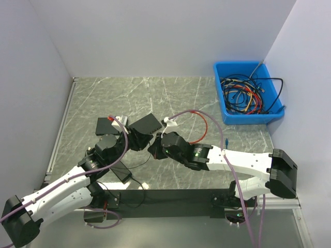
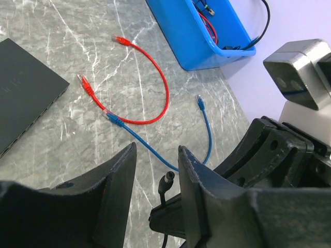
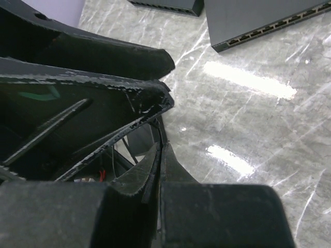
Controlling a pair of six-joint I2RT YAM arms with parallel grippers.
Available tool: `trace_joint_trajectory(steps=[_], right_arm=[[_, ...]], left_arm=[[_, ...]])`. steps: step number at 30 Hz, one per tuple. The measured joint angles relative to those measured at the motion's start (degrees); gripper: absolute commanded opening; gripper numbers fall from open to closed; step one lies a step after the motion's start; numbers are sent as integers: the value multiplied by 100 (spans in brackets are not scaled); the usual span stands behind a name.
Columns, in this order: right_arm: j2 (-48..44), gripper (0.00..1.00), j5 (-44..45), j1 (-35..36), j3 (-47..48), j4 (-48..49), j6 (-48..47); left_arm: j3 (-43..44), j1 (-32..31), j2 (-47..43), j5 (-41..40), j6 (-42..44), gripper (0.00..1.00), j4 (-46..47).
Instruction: Insert the plug into the switch port
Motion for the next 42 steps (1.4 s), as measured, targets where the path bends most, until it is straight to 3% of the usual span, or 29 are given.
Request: trace_joint_trajectory(steps=[3,4,6,10,12,13,14,15,16,21,25,31,42], right_arm=[[0,0,4,9,50,-9,-7],[0,0,2,9,63,-17,-7],[0,0,4,9,66,-35,-7],[-2,0,7,17,66,-28,-7],[-28,23,2,20,50,-15,-13],[-61,41,2,22,20,20,-22],[-122,46,9,24,-24,68,-39],[-210,63,15,31,-79,105,-98],[-308,64,20,33,-142,153,-157],[-1408,63,186,46,-861,660,-431],[-1888,51,315,46,-1038,944,-660],[-1580,43,275,46,-1036,1167,-861],[-1294,43,271,46,-1010,1272,-1027]], left_arm=[[0,-2,-20,-2,-17,22,7],[0,-7,-20,-2,-11,10,11],[0,-15,-20,2,-26,1,28],[0,-33,-15,-15,-15,1,39],[0,-33,-13,-20,-15,1,42],[0,-35,-13,-20,-15,1,46],[0,-35,-13,-39,-4,1,31],[0,-37,-13,-48,0,1,13],[0,-37,-11,-66,0,1,-13],[4,-37,-11,-79,0,1,-76],[28,-37,-4,13,-22,1,-72],[273,-37,103,197,-42,1,0],[367,-37,109,455,-50,1,48]])
